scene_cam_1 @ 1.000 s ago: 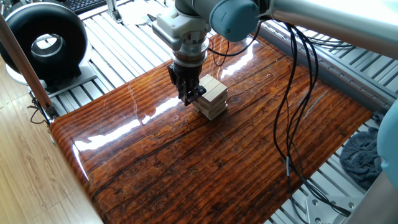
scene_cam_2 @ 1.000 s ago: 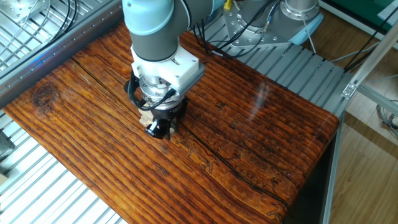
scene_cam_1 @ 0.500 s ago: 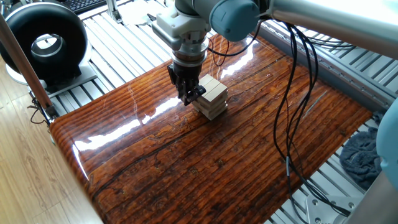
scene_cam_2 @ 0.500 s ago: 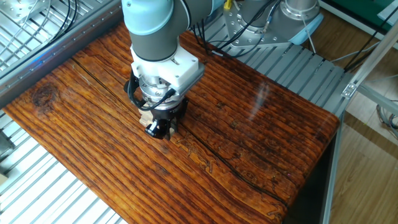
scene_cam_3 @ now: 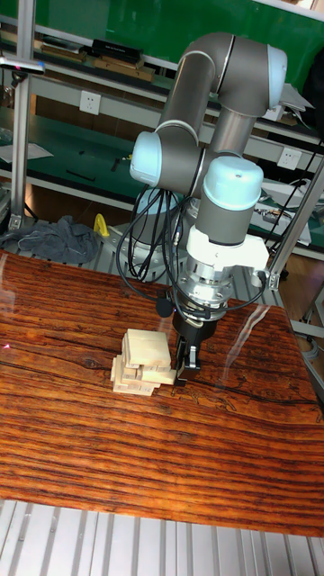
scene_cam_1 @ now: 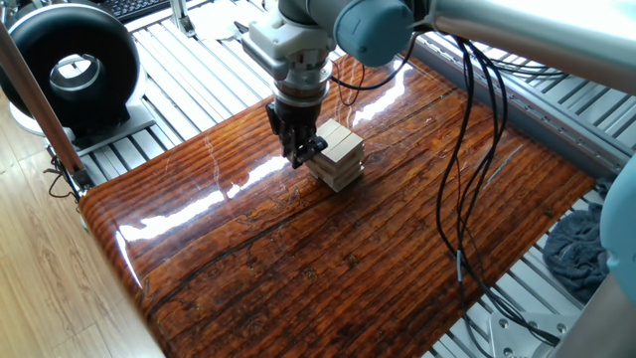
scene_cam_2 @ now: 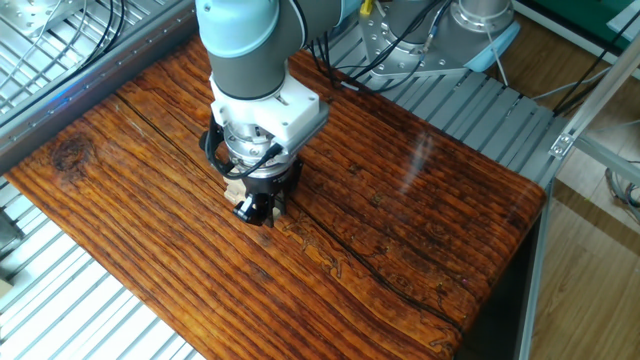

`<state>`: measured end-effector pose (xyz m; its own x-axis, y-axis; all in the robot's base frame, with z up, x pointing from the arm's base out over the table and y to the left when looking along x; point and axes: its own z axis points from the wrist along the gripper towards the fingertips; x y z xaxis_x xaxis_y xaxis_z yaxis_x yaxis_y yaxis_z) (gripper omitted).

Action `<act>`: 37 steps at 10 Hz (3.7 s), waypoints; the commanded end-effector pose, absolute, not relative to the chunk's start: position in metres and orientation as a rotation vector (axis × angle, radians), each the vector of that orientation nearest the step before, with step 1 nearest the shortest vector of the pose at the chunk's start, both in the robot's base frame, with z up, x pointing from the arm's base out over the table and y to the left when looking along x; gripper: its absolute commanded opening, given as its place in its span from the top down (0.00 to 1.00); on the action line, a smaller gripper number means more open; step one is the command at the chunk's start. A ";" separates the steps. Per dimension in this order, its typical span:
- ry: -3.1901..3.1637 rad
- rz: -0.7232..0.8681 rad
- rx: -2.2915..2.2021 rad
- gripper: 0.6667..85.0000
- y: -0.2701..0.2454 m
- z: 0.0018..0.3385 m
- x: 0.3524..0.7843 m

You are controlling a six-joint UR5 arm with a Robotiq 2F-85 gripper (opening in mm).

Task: Play Jenga

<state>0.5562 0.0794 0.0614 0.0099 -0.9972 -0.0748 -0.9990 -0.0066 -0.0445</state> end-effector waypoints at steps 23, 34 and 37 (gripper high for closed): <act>2.107 0.045 -2.171 0.98 0.083 0.062 0.566; 2.082 0.061 -2.170 0.99 0.086 0.064 0.569; 2.071 0.058 -2.178 0.99 0.086 0.063 0.570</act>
<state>0.5678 0.0837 0.0623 0.0545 -0.9926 -0.1081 -0.9967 -0.0475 -0.0666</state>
